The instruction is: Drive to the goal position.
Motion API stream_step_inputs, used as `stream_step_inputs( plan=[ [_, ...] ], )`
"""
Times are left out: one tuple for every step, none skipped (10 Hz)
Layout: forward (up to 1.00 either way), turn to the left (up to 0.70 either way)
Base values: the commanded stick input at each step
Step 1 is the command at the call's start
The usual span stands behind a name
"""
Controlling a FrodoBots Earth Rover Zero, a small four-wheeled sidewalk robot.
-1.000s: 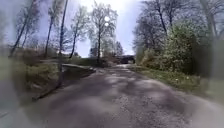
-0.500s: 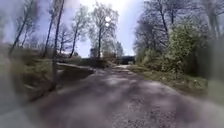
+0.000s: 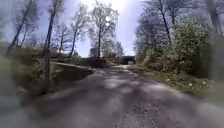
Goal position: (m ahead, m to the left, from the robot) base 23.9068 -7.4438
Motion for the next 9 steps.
stream_step_inputs(
  plan=[
    [0.70, 0.00],
    [0.70, 0.00],
    [0.70, 0.00],
    [0.70, 0.00],
    [0.70, 0.00],
    [0.70, 0.00],
    [0.70, 0.00],
    [0.70, 0.00],
    [0.60, 0.00]
  ],
)
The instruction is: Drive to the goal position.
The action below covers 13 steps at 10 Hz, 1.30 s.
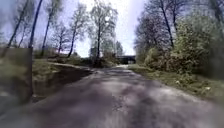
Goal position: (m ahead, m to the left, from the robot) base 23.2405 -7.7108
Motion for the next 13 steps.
stream_step_inputs(
  plan=[
    [0.60, 0.00],
    [0.70, 0.00],
    [0.70, 0.00],
    [0.70, 0.00],
    [0.70, 0.00],
    [0.70, 0.00],
    [0.70, 0.00],
    [0.70, 0.00],
    [0.70, 0.00],
    [0.70, 0.00],
    [0.70, 0.00],
    [0.70, 0.00],
    [0.70, 0.00]
  ],
)
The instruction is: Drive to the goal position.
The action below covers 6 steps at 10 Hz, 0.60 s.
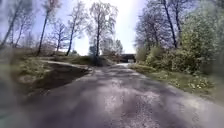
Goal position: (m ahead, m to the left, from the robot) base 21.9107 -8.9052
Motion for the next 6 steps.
stream_step_inputs(
  plan=[
    [0.70, 0.00],
    [0.70, 0.00],
    [0.70, 0.00],
    [0.70, 0.00],
    [0.70, 0.00],
    [0.70, 0.00]
  ],
)
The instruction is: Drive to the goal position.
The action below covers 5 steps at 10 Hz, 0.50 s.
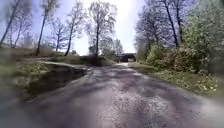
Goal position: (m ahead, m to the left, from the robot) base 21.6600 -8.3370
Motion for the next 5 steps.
stream_step_inputs(
  plan=[
    [0.70, 0.00],
    [0.70, 0.00],
    [0.70, 0.00],
    [0.70, 0.00],
    [0.70, 0.00]
  ],
)
